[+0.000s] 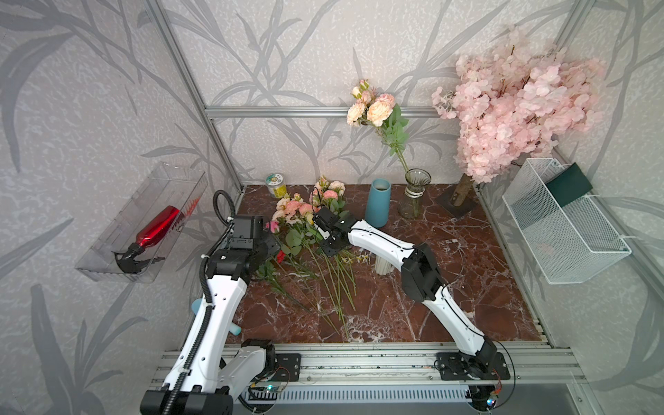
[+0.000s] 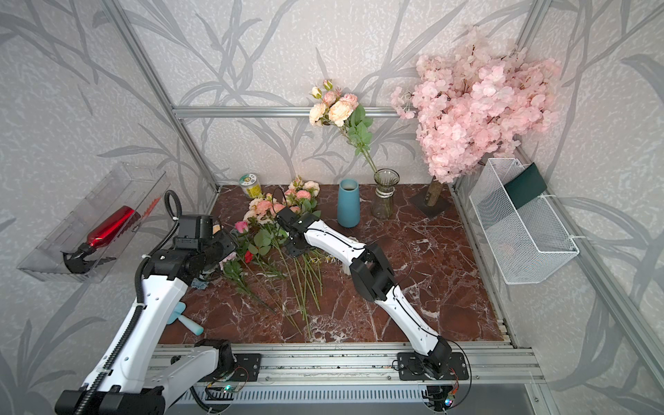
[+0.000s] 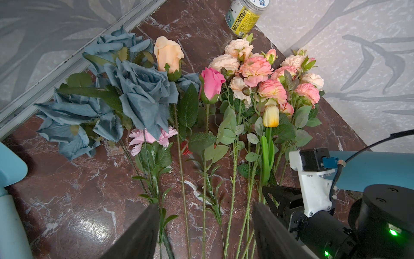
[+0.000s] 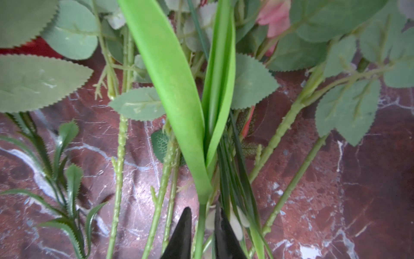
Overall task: Place the pink flowers into the vase
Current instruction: Pick up the flower at the center of the board.
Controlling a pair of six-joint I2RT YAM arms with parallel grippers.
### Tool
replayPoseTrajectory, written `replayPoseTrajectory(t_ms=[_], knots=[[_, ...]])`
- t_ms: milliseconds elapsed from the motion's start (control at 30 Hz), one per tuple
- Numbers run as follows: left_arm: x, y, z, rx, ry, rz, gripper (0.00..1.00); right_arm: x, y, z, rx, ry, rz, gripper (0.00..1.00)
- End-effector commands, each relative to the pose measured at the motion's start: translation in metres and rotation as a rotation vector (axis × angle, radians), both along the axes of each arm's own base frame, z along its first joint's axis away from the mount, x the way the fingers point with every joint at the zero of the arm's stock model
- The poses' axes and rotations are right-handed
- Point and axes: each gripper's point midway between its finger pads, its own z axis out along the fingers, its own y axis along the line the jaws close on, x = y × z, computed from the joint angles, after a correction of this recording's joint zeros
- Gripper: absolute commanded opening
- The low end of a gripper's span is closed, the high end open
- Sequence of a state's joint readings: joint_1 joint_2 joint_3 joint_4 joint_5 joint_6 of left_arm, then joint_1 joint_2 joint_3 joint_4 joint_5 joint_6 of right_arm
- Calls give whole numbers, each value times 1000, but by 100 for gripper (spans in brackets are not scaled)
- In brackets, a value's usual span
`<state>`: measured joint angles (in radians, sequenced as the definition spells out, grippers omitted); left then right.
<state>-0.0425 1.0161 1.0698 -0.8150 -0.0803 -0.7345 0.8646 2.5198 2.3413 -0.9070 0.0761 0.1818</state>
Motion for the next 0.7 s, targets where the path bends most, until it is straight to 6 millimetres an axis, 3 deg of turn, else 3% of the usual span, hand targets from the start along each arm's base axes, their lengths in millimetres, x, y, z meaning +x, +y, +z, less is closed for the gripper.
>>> replayPoseTrajectory(t_ms=[0, 300, 400, 500, 667], knots=[[-2, 3, 1, 5, -7, 13, 67, 4, 0, -8, -3, 13, -11, 21], [-3, 5, 2, 11, -7, 17, 67, 7, 10, -14, 20, 30, 3, 19], [-4, 5, 2, 13, -8, 18, 67, 8, 9, -13, 24, 30, 1, 9], [-4, 6, 3, 16, -10, 17, 67, 7, 9, -3, 37, 25, 1, 0], [-5, 6, 4, 17, -15, 18, 67, 3, 14, 30, 113, 3, 6, 0]])
